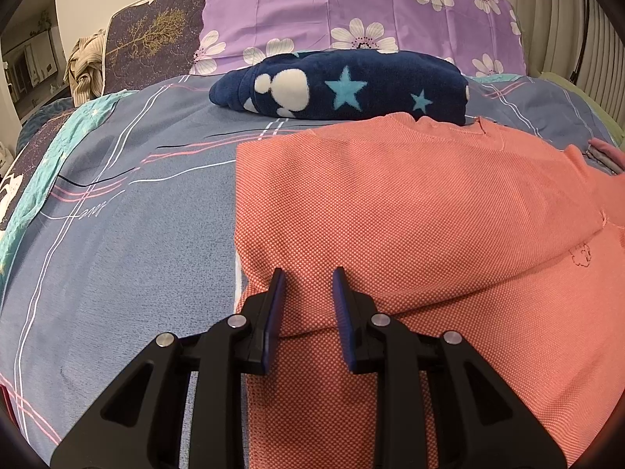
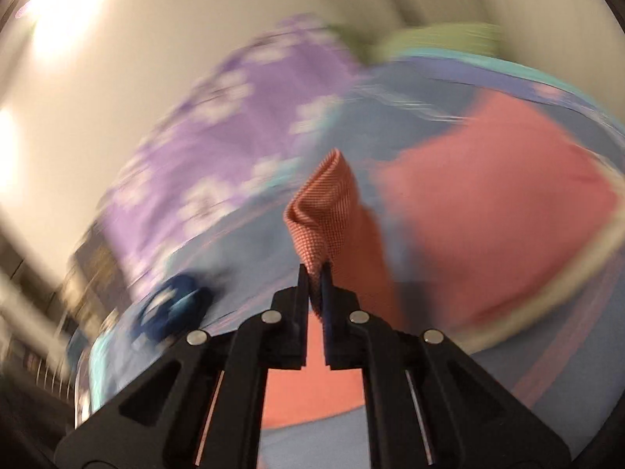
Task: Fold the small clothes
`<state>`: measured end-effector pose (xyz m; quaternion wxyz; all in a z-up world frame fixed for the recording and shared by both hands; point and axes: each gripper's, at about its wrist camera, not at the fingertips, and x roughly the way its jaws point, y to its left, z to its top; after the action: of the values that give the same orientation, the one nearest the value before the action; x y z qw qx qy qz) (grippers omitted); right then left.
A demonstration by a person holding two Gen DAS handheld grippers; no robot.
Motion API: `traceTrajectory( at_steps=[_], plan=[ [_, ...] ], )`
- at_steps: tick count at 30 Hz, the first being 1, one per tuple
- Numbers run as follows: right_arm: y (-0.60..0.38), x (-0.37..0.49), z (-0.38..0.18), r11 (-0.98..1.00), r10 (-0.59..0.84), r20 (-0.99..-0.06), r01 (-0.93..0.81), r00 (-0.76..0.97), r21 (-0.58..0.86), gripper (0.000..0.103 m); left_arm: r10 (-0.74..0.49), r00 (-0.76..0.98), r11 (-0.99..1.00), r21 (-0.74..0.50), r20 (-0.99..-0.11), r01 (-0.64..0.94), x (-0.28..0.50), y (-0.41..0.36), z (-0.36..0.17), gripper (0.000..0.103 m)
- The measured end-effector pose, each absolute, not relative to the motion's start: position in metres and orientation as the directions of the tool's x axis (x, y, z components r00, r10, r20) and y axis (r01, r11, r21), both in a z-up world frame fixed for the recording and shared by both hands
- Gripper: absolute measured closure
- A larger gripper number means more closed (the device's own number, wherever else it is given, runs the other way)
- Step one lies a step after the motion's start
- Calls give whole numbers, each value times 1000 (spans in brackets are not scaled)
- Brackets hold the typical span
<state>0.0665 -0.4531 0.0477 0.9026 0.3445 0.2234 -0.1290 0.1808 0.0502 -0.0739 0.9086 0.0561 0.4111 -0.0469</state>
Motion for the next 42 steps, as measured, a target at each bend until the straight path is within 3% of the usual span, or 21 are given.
traceTrajectory(
  at_steps=[3, 4, 7, 9, 13, 23, 24, 25, 26, 29, 33, 37, 39, 42],
  plan=[
    [-361, 93, 57, 821, 138, -431, 140, 892, 553, 97, -61, 658, 992, 27, -751, 124, 181, 54, -70, 75],
    [-324, 104, 51, 835, 226, -425, 50, 876, 547, 97, -80, 656, 993, -2, -750, 119, 180, 57, -67, 67],
    [-242, 131, 17, 839, 391, -482, -88, 784, 537, 97, -313, 637, 948, -275, -705, 163, 171, 63, -48, 59],
    [-204, 144, -17, 847, 436, -558, -113, 706, 520, 97, -446, 610, 893, -372, -655, 254, 164, 53, -37, 55],
    [-180, 150, -60, 853, 449, -637, -88, 626, 515, 97, -641, 482, 767, -524, -597, 371, 164, 19, -32, 45],
    [-162, 134, -62, 910, 379, -652, -137, 657, 391, 92, -674, 316, 739, -613, -668, 280, 199, -47, -72, 41],
    [-160, 131, -61, 910, 384, -644, -154, 661, 385, 87, -672, 316, 741, -612, -670, 277, 201, -50, -74, 53],
    [-158, 129, -61, 907, 394, -637, -170, 663, 385, 83, -669, 318, 743, -607, -672, 282, 201, -53, -74, 87],
    [-158, 126, -60, 901, 410, -627, -188, 662, 391, 77, -665, 308, 747, -598, -681, 289, 203, -57, -74, 101],
    [-163, 118, -54, 887, 440, -592, -222, 675, 406, 75, -641, 356, 767, -542, -681, 345, 199, -62, -51, 100],
    [-191, 109, -51, 841, 490, -515, -227, 703, 490, 75, -646, 458, 761, -470, -610, 447, 196, -55, 11, 100],
    [-219, 114, -68, 852, 379, -566, -37, 732, 522, 74, -590, 558, 804, -359, -584, 474, 194, -27, 53, 100],
    [-239, 119, -86, 806, 352, -605, 98, 714, 584, 86, -521, 605, 850, -300, -602, 433, 199, -3, 56, 100],
    [-249, 120, -93, 753, 377, -585, 130, 718, 645, 89, -457, 626, 888, -289, -633, 357, 206, 34, 45, 100]
  ],
)
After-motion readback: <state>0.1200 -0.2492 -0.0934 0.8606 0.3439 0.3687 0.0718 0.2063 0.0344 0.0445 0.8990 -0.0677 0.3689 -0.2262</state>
